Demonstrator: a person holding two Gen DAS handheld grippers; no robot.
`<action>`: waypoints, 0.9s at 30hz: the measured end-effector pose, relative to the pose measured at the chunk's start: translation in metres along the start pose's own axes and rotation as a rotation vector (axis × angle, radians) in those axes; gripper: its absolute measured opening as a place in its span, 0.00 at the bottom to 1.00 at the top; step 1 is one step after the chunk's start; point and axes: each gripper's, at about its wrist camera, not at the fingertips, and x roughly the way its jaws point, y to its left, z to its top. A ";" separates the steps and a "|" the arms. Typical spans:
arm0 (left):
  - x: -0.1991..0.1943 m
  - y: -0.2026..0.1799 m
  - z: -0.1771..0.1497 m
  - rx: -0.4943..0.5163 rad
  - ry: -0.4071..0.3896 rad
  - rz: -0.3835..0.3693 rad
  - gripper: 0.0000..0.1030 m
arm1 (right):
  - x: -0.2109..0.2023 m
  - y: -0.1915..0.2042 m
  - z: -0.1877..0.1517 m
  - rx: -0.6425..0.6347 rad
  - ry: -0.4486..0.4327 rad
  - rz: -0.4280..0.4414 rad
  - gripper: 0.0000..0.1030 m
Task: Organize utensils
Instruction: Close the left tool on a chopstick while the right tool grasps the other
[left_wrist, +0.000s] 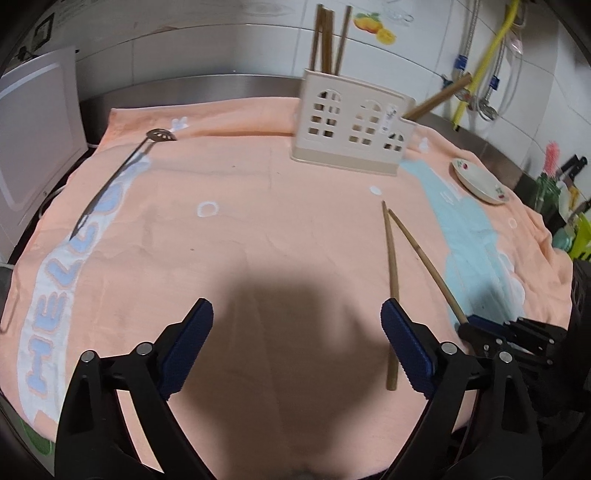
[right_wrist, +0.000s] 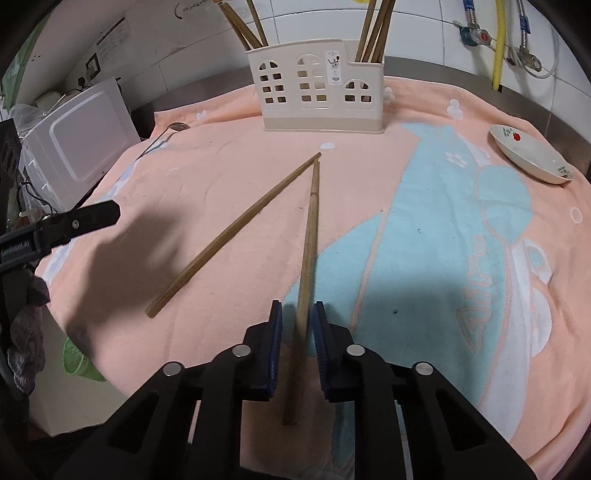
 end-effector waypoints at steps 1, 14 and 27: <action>0.002 -0.002 -0.001 0.004 0.007 -0.007 0.84 | 0.000 0.000 0.000 -0.001 0.000 -0.002 0.14; 0.019 -0.041 -0.016 0.094 0.072 -0.106 0.62 | -0.005 -0.001 -0.001 -0.029 -0.023 -0.044 0.07; 0.049 -0.062 -0.019 0.115 0.133 -0.180 0.29 | -0.035 -0.008 0.006 -0.028 -0.103 -0.050 0.07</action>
